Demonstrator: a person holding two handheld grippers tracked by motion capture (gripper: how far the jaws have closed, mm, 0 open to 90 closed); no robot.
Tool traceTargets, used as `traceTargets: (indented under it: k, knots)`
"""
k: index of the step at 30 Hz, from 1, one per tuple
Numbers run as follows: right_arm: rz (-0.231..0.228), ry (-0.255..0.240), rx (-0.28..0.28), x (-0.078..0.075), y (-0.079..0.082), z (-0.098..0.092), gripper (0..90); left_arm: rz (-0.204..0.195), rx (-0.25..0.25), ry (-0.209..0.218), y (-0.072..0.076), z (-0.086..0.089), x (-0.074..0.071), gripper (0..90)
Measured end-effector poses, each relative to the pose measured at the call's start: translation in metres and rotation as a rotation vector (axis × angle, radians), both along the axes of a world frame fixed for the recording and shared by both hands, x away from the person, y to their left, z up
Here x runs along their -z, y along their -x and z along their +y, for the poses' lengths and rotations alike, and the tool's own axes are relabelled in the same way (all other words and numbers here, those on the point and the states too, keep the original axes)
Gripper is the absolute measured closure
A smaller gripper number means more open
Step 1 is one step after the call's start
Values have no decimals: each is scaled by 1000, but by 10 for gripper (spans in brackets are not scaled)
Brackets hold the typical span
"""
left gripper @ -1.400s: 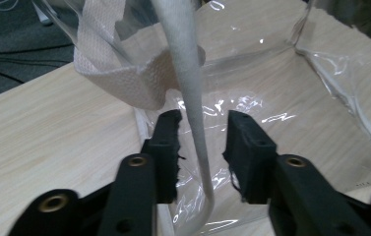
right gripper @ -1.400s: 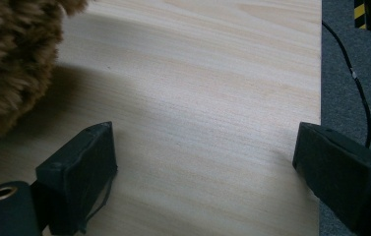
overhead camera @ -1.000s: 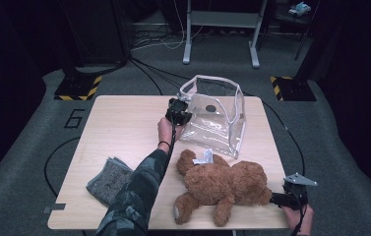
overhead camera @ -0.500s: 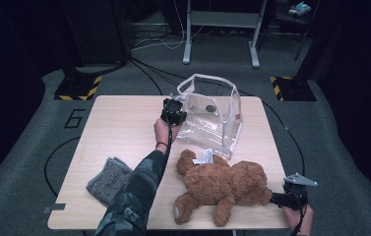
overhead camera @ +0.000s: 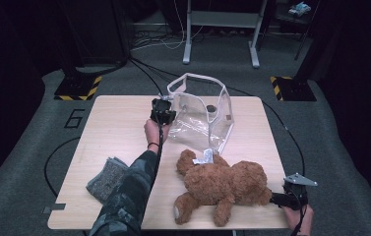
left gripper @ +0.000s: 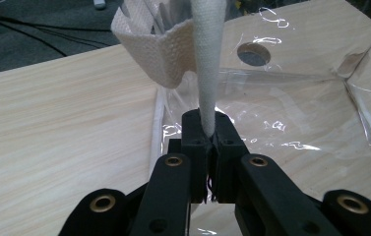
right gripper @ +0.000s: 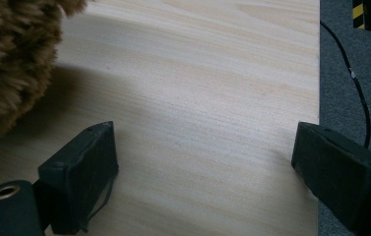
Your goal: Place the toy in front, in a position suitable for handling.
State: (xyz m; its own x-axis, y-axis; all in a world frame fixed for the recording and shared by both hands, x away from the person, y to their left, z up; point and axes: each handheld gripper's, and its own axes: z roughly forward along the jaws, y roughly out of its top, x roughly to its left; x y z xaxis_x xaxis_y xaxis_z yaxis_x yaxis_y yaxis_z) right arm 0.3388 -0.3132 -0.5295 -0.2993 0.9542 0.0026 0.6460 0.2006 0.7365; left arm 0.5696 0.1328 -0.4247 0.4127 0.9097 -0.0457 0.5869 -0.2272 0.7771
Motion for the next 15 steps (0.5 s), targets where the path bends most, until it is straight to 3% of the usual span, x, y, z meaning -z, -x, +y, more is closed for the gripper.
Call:
traceTargets:
  k: [15]
  knots:
    - [3,-3,3,0,0,0,97,3,-66,5,3,34,0,865]
